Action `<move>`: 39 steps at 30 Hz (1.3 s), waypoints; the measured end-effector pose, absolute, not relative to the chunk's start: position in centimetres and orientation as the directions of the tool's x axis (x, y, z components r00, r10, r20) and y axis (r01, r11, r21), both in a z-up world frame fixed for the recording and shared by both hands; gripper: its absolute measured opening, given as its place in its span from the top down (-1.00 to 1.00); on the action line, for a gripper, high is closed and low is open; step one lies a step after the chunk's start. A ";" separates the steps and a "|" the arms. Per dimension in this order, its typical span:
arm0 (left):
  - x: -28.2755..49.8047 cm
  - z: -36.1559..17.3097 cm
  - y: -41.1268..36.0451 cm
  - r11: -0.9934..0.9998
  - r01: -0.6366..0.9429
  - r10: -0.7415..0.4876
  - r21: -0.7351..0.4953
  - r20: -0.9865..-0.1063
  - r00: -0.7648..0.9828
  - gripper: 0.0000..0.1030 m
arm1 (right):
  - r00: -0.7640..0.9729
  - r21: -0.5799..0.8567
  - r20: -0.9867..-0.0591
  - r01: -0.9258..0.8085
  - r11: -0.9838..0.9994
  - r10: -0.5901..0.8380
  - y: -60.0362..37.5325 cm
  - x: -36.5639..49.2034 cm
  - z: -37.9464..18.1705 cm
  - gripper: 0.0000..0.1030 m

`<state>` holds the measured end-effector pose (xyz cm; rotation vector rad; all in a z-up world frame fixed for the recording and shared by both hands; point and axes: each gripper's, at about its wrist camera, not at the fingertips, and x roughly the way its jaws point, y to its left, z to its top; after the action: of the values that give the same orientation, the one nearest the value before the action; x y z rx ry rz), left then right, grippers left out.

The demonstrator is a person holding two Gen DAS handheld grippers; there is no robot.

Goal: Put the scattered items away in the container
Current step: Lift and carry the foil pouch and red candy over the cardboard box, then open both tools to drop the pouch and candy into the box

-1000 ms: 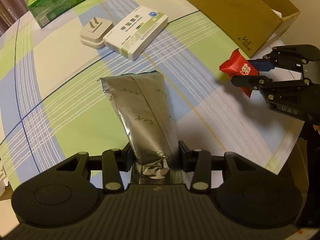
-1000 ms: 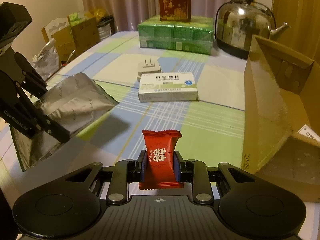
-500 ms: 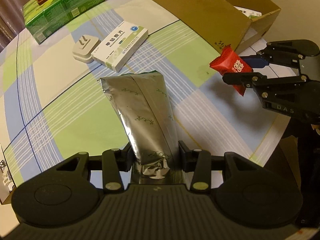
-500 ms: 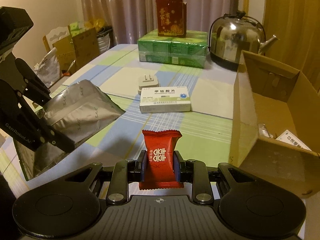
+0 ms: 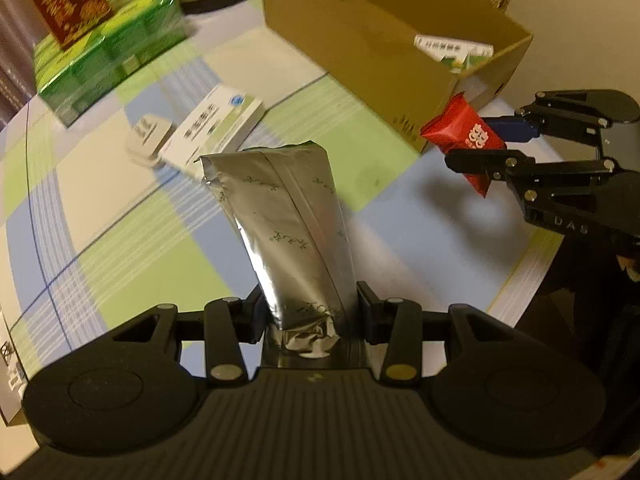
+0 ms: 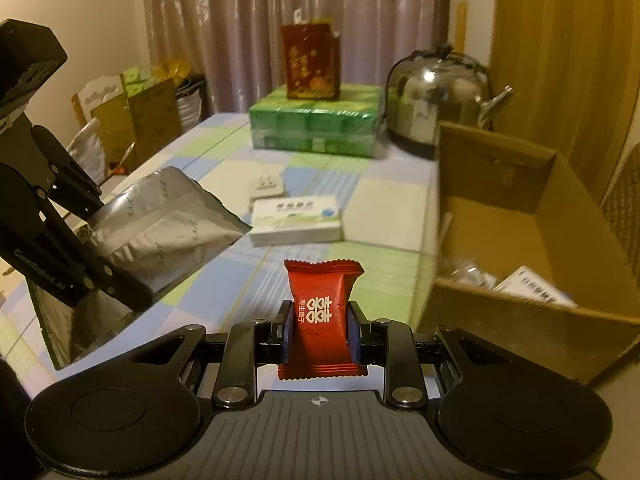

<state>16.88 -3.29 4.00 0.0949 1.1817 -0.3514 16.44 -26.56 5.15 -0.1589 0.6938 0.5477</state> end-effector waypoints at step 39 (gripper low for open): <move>41.2 8.0 -18.1 0.888 0.214 -0.460 -0.407 -0.782 0.421 0.24 | 0.758 0.065 -0.601 -0.272 0.960 0.256 -42.7 31.6 7.3 0.54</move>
<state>41.17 -18.09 8.03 -0.2613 1.0564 -0.4283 31.56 -42.72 7.31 -0.0269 0.6506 0.2877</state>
